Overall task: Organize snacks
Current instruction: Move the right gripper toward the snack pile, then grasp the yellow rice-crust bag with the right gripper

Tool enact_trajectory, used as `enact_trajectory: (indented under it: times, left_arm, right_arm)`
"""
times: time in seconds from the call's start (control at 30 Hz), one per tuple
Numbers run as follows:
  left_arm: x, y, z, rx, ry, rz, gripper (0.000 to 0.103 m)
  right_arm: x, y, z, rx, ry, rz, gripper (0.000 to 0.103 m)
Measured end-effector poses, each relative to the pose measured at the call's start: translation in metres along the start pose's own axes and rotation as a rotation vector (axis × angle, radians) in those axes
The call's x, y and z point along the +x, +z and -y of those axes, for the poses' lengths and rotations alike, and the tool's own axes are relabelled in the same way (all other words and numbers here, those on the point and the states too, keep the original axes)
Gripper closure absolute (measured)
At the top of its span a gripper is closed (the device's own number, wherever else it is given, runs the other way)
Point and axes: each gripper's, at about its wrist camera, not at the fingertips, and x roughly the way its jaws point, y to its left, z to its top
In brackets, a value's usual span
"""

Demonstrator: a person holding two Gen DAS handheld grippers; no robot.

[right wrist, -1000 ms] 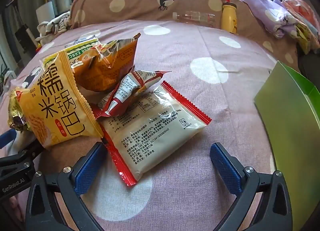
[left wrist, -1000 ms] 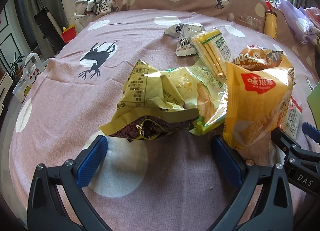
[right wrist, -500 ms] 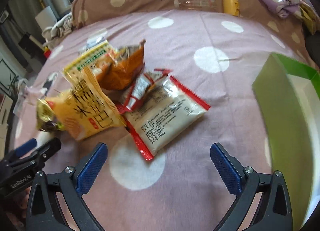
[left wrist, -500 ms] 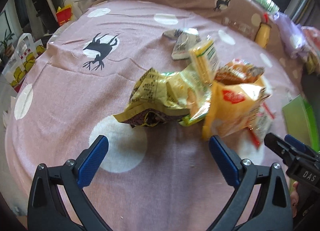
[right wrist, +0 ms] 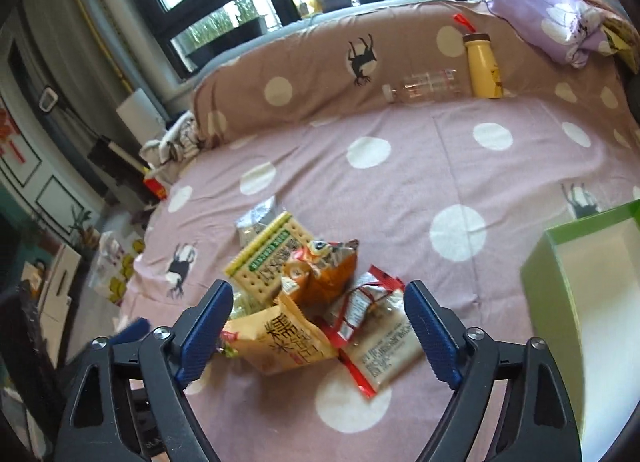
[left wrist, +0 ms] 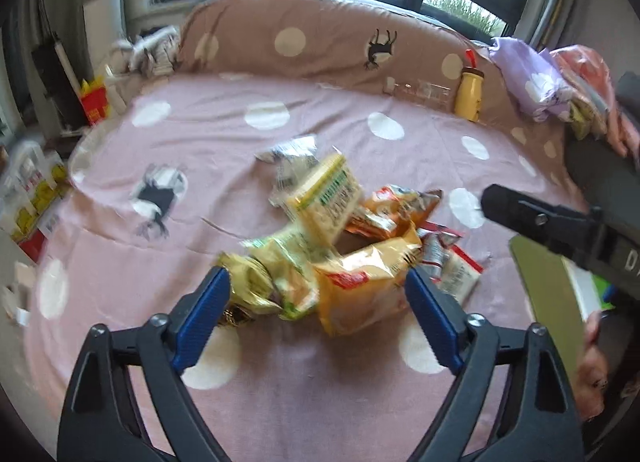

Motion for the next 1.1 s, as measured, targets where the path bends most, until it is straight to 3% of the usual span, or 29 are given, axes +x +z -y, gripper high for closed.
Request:
enact_trajectory:
  times: [0.07,0.17,0.37,0.77,1.0,1.07,1.1]
  left_arm:
    - [0.009,-0.006,-0.002,-0.046,-0.063,-0.039,0.028]
    - [0.014,-0.013,0.002,-0.051,-0.046,-0.036,0.036]
    - [0.016,-0.020,0.001,-0.056,-0.064,-0.036,0.043]
    - [0.030,-0.023,0.000,-0.079,-0.076,-0.073,0.047]
    - [0.033,-0.022,0.002,-0.083,-0.137,-0.064,0.075]
    - [0.029,-0.021,0.004,-0.086,-0.172,-0.054,0.080]
    - [0.026,-0.021,0.007,-0.076,-0.191,-0.051,0.087]
  right_arm:
    - [0.011,-0.007,0.005,0.021,0.057,-0.048,0.030]
    - [0.025,-0.013,0.005,0.032,0.053,-0.091,0.037]
    - [0.039,-0.018,-0.009,-0.003,0.118,-0.120,0.037]
    - [0.070,-0.021,-0.010,-0.014,0.122,-0.180,0.036]
    - [0.082,-0.023,-0.011,-0.007,0.125,-0.198,0.036]
    - [0.079,-0.026,-0.013,-0.011,0.140,-0.197,0.042]
    - [0.076,-0.027,-0.014,-0.009,0.142,-0.192,0.042]
